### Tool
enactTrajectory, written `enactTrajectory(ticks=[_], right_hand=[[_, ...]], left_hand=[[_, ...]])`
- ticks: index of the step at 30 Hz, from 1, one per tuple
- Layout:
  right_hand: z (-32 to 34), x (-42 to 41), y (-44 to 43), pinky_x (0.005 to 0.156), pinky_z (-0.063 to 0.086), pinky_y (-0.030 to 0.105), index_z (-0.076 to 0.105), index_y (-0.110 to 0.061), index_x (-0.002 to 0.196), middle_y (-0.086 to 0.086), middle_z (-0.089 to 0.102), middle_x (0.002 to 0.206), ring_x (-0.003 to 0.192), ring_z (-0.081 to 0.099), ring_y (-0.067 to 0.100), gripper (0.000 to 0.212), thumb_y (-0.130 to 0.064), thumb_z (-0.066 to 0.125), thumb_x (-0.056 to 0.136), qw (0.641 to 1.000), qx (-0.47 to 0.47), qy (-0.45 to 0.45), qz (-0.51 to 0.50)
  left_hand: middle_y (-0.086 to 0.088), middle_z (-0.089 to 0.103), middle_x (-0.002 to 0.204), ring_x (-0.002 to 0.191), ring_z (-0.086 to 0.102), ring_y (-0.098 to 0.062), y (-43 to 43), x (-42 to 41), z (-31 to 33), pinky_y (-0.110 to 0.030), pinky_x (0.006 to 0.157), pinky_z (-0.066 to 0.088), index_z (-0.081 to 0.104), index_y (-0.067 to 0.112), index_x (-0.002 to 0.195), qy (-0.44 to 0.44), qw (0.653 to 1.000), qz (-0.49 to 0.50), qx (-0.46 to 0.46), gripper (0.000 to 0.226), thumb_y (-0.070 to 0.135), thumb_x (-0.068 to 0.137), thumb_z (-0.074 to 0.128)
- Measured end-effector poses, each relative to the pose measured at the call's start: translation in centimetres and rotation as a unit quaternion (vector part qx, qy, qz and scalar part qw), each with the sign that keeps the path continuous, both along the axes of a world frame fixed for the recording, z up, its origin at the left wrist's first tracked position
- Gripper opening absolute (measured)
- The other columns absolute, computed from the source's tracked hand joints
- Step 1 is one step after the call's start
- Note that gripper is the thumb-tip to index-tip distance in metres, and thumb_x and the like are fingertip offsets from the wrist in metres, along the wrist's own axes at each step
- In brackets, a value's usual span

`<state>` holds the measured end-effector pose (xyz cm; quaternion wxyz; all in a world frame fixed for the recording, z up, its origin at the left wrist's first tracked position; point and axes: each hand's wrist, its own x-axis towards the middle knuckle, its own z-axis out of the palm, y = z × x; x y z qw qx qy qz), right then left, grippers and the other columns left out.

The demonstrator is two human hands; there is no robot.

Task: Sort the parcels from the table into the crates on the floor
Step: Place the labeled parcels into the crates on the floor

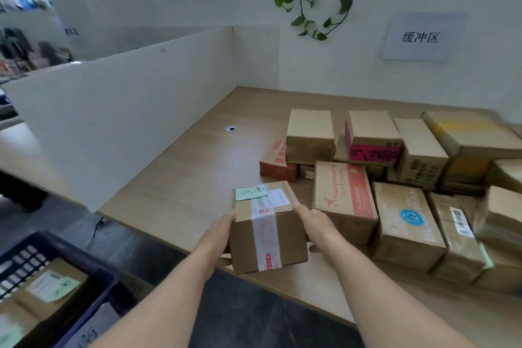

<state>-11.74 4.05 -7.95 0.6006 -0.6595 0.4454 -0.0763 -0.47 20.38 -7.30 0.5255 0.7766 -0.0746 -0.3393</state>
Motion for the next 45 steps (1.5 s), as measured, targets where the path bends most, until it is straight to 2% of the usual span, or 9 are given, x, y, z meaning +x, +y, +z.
enactTrajectory(ticks=[3, 6, 9, 13, 17, 24, 29, 38, 45], right_hand=[[-1.3, -0.5, -0.7, 0.070, 0.055, 0.035, 0.056, -0.015, 0.114, -0.003, 0.065, 0.093, 0.084, 0.063, 0.013, 0.024, -0.027, 0.052, 0.092, 1.000, 0.014, 0.007, 0.013], [-2.5, -1.1, -0.9, 0.069, 0.053, 0.026, 0.039, -0.029, 0.139, -0.024, 0.055, 0.091, 0.093, 0.060, 0.007, 0.055, -0.017, 0.059, 0.089, 0.999, 0.005, -0.021, 0.043], [-3.1, -1.3, -0.9, 0.068, 0.047, 0.019, 0.022, -0.053, 0.139, -0.039, 0.050, 0.091, 0.091, 0.056, -0.004, 0.073, -0.018, 0.061, 0.089, 0.995, -0.022, -0.042, 0.088], [-3.3, -0.6, -1.5, 0.074, 0.047, 0.020, 0.024, -0.046, 0.147, -0.011, 0.048, 0.141, 0.110, 0.055, 0.008, 0.072, -0.010, 0.054, 0.092, 0.991, -0.047, -0.028, 0.123], [-3.0, 1.4, -0.9, 0.096, 0.042, 0.031, 0.025, -0.050, 0.144, -0.008, 0.039, 0.149, 0.133, 0.039, 0.015, 0.078, -0.004, 0.056, 0.090, 0.982, -0.096, -0.032, 0.159], [-2.7, 7.9, 3.0, 0.096, 0.045, 0.033, 0.031, -0.051, 0.140, -0.016, 0.049, 0.127, 0.116, 0.042, 0.006, 0.083, -0.003, 0.066, 0.082, 0.959, -0.144, -0.084, 0.228], [-2.4, 11.8, 6.5, 0.086, 0.054, 0.036, 0.041, -0.051, 0.128, -0.014, 0.056, 0.114, 0.108, 0.056, 0.013, 0.072, -0.005, 0.070, 0.080, 0.951, -0.124, -0.091, 0.266], [-1.7, 19.5, 15.8, 0.053, 0.049, 0.012, 0.041, -0.051, 0.119, -0.017, 0.056, 0.106, 0.093, 0.060, 0.004, 0.063, -0.010, 0.071, 0.083, 0.923, -0.126, -0.081, 0.353], [-3.4, 26.3, 25.4, 0.075, 0.055, 0.021, 0.040, -0.046, 0.130, -0.015, 0.059, 0.111, 0.099, 0.061, 0.004, 0.067, -0.009, 0.070, 0.083, 0.897, -0.128, -0.061, 0.419]], left_hand=[[-0.005, 0.063, 0.099, 0.094, 0.060, -0.023, -0.3, 0.2, -1.3, -0.046, 0.088, 0.052, 0.054, 0.018, 0.115, 0.004, 1.000, -0.007, 0.020, 0.022, 0.030, 0.098, 0.044], [-0.005, 0.063, 0.110, 0.102, 0.059, -0.024, -0.6, 0.6, -2.7, -0.046, 0.092, 0.052, 0.051, 0.022, 0.124, 0.002, 0.999, -0.034, 0.042, 0.031, 0.017, 0.093, 0.050], [-0.001, 0.059, 0.118, 0.104, 0.057, -0.021, -1.0, 0.9, -3.6, -0.039, 0.085, 0.054, 0.043, 0.025, 0.134, -0.011, 0.996, -0.070, 0.045, 0.045, 0.017, 0.092, 0.056], [0.003, 0.055, 0.121, 0.107, 0.054, -0.018, -1.0, 1.8, -3.8, -0.026, 0.071, 0.050, 0.032, 0.031, 0.143, -0.025, 0.995, -0.094, 0.021, 0.061, 0.021, 0.091, 0.063], [0.017, 0.047, 0.120, 0.108, 0.049, -0.009, 0.8, 2.9, -3.4, -0.026, 0.084, 0.048, 0.016, 0.043, 0.148, -0.083, 0.992, -0.098, -0.007, 0.082, 0.014, 0.089, 0.064], [0.004, 0.026, 0.156, 0.138, 0.034, -0.016, 7.0, 5.8, -2.2, -0.045, 0.114, 0.029, -0.002, 0.045, 0.150, -0.191, 0.980, -0.048, -0.002, 0.100, 0.010, 0.085, 0.067], [0.001, 0.027, 0.152, 0.122, 0.025, -0.002, 12.4, 8.0, -2.6, -0.029, 0.102, 0.021, 0.003, 0.045, 0.150, -0.220, 0.975, -0.006, 0.021, 0.099, 0.020, 0.083, 0.072], [0.008, 0.026, 0.151, 0.124, 0.025, 0.000, 23.4, 12.6, -3.5, -0.028, 0.101, 0.025, 0.006, 0.050, 0.148, -0.206, 0.976, 0.062, 0.012, 0.098, 0.018, 0.082, 0.072], [0.008, 0.022, 0.156, 0.137, 0.025, -0.009, 33.3, 16.0, -5.5, -0.034, 0.109, 0.025, 0.004, 0.057, 0.144, -0.171, 0.976, 0.134, 0.020, 0.101, 0.017, 0.082, 0.072]])
